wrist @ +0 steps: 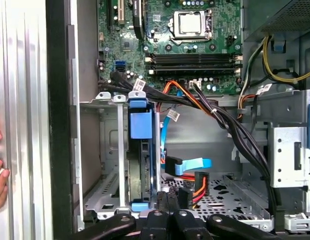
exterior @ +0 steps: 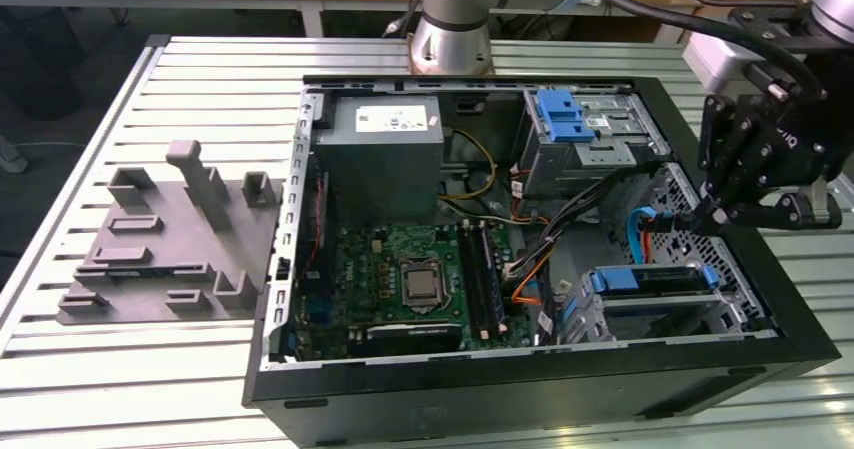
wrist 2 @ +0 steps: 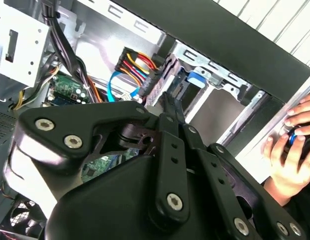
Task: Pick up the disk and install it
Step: 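Insert the first disk wire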
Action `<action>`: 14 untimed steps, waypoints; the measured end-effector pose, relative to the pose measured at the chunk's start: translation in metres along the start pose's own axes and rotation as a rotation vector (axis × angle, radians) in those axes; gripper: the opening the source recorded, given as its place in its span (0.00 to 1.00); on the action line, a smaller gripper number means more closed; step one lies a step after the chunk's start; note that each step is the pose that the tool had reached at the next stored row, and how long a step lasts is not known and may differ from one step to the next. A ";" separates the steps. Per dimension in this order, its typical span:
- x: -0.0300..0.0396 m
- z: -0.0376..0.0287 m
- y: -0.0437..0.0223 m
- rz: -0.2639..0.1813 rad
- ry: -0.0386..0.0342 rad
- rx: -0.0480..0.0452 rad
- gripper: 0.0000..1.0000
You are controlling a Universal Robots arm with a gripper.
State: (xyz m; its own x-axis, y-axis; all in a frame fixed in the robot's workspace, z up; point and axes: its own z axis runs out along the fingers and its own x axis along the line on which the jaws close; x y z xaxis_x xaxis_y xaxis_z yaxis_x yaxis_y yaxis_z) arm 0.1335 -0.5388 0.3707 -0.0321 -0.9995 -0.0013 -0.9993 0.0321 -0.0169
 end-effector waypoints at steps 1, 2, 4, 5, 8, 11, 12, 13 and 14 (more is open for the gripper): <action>-0.0017 0.0000 0.0001 0.000 0.0000 0.0000 0.11; -0.0036 0.0000 0.0001 0.000 -0.0001 0.0000 0.17; -0.0073 0.0000 0.0002 0.000 0.0000 0.0000 0.17; -0.0084 0.0002 0.0003 0.000 0.0000 0.0000 0.17; -0.0096 0.0015 0.0003 0.000 -0.0002 0.0000 0.24; -0.0110 0.0033 0.0004 0.000 0.0001 0.0000 0.26; -0.0116 0.0040 0.0005 0.000 0.0001 0.0000 0.26; -0.0122 0.0048 0.0005 0.000 0.0000 0.0000 0.32; -0.0130 0.0057 0.0005 0.000 0.0000 0.0000 0.32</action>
State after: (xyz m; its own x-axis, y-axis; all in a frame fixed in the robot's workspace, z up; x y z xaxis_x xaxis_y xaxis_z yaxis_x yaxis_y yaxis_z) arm 0.1335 -0.5258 0.3651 -0.0320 -0.9995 -0.0013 -0.9993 0.0320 -0.0169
